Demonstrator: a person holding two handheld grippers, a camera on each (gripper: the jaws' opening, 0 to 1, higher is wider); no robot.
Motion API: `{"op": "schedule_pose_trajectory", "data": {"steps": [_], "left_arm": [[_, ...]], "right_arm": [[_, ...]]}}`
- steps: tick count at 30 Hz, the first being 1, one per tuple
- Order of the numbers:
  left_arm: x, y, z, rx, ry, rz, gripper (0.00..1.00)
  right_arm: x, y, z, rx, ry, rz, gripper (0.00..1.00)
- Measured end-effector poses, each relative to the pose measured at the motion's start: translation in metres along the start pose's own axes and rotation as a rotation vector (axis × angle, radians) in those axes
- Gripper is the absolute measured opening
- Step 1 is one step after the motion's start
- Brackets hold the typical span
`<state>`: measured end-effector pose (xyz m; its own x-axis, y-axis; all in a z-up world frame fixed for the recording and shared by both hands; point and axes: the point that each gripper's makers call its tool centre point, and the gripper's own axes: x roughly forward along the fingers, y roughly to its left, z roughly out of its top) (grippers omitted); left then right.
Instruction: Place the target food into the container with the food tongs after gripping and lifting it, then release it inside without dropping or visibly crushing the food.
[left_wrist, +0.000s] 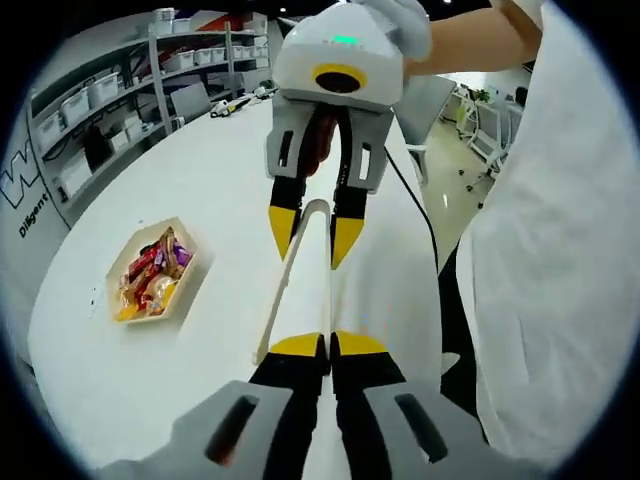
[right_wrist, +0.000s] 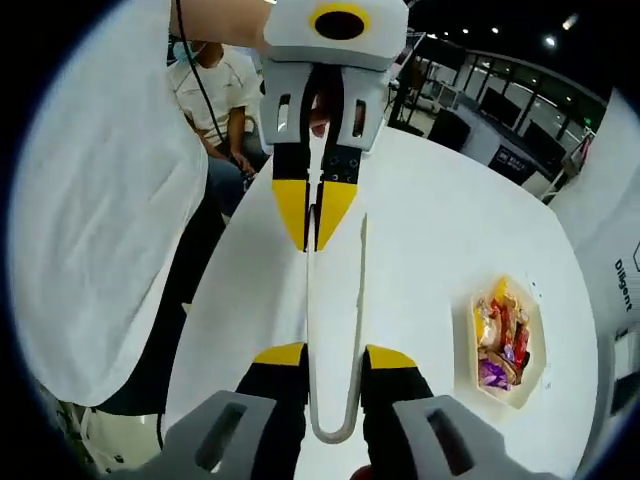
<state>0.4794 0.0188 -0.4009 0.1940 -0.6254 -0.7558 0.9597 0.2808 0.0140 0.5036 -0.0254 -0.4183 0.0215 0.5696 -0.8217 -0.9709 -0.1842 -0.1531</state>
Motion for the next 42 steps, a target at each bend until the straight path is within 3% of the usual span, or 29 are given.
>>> {"op": "schedule_pose_trajectory", "data": {"steps": [3, 16, 42], "left_arm": [[0.005, 0.002, -0.004, 0.018, 0.025, 0.012, 0.06], [0.02, 0.007, -0.017, 0.053, 0.077, 0.03, 0.02], [0.047, 0.019, -0.039, 0.023, 0.098, 0.003, 0.01]], "right_arm": [[0.004, -0.002, -0.004, 0.003, 0.013, -0.015, 0.13], [0.019, 0.0, -0.016, 0.015, 0.037, -0.009, 0.13], [0.052, -0.006, -0.039, 0.038, 0.051, 0.006, 0.14]]}}
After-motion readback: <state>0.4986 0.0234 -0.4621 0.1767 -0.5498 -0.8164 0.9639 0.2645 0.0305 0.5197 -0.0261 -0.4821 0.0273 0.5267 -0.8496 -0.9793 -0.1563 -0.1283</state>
